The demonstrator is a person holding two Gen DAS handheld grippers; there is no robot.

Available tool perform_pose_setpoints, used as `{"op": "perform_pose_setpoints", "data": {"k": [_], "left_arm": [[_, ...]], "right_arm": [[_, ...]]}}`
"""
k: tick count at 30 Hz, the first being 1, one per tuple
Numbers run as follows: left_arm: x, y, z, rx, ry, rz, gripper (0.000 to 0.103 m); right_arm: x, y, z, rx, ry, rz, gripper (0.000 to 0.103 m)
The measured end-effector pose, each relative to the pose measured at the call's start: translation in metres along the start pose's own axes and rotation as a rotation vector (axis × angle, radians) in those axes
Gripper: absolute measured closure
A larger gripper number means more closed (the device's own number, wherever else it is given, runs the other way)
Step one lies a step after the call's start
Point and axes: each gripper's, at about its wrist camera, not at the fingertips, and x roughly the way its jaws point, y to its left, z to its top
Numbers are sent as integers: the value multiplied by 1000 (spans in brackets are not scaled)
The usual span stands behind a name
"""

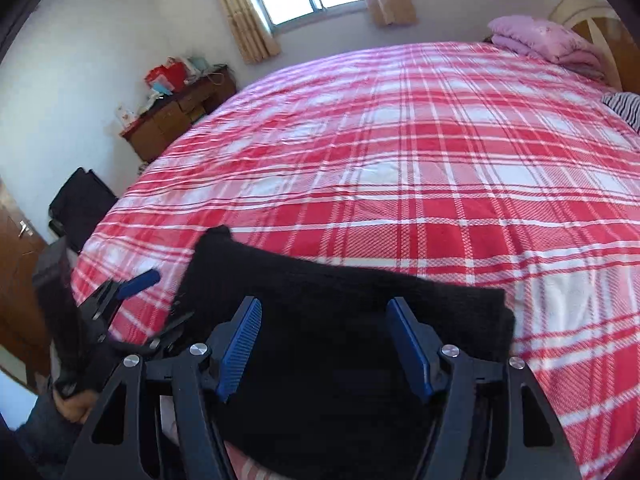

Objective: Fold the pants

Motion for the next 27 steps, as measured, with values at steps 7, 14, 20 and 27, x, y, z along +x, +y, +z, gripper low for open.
{"op": "perform_pose_setpoints", "data": {"k": [7,14,20,27], "left_arm": [[-1,-40,34,102,-15,-86,0],[65,-90,43,227,132,-50,0],[26,-57,37,159,52,-87,0],[-16,14,-5,130,51,26,0]], "right_arm": [[-44,12,-65,-147,84,3,36],[-39,-18,-80,-126,113,-5,37],[-51,-7,-72,-158,84,5,37],[-26,30,2,-163,42,109,37]]}}
